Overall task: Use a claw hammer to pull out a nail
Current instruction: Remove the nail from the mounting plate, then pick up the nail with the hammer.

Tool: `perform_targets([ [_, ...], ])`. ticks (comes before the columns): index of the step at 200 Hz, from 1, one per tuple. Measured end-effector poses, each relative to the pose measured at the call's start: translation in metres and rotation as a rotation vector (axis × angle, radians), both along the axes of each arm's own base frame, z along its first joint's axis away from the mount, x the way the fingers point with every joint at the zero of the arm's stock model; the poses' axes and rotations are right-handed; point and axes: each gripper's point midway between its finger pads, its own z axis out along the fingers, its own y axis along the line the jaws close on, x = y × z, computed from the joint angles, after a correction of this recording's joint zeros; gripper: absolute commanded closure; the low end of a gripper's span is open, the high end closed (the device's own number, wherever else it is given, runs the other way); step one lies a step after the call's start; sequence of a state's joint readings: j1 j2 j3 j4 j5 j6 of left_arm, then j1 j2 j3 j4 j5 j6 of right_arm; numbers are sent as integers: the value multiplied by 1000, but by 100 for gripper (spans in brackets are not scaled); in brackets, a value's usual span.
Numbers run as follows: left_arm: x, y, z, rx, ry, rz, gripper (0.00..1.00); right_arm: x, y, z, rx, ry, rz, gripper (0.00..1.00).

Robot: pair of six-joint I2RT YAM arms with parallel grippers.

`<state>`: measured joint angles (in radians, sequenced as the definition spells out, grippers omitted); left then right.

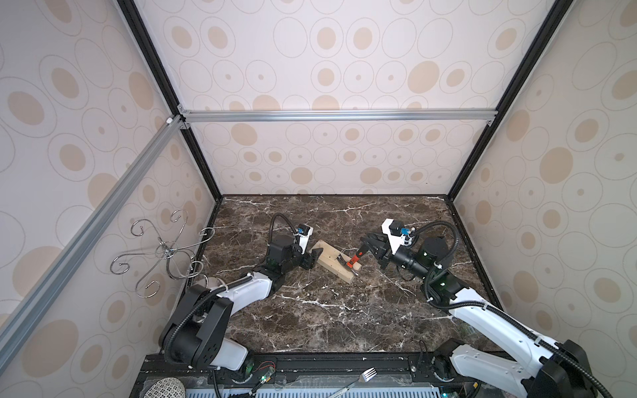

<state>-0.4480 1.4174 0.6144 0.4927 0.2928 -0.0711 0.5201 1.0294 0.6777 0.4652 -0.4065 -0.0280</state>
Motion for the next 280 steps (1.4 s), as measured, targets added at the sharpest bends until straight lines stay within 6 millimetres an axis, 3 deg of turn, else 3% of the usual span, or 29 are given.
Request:
perform_targets([
  [63, -62, -26, -7, 125, -180, -238, 37, -2, -2, 34, 44, 41, -3, 100],
  [93, -78, -38, -10, 177, -254, -317, 43, -4, -2, 48, 65, 55, 2, 100],
  [125, -76, -42, -9, 206, -312, -321, 50, -8, 1, 49, 76, 89, 32, 100],
  [178, -70, -46, -28, 255, -298, -312, 58, -15, 6, 48, 93, 131, 82, 100],
  [227, -68, -49, -32, 282, -310, -308, 69, -20, 8, 48, 99, 145, 114, 100],
  [246, -66, -48, -30, 292, -327, -299, 80, -21, 9, 48, 100, 148, 121, 100],
  [280, -65, -48, -28, 305, -346, -297, 91, -23, 10, 53, 103, 143, 133, 100],
])
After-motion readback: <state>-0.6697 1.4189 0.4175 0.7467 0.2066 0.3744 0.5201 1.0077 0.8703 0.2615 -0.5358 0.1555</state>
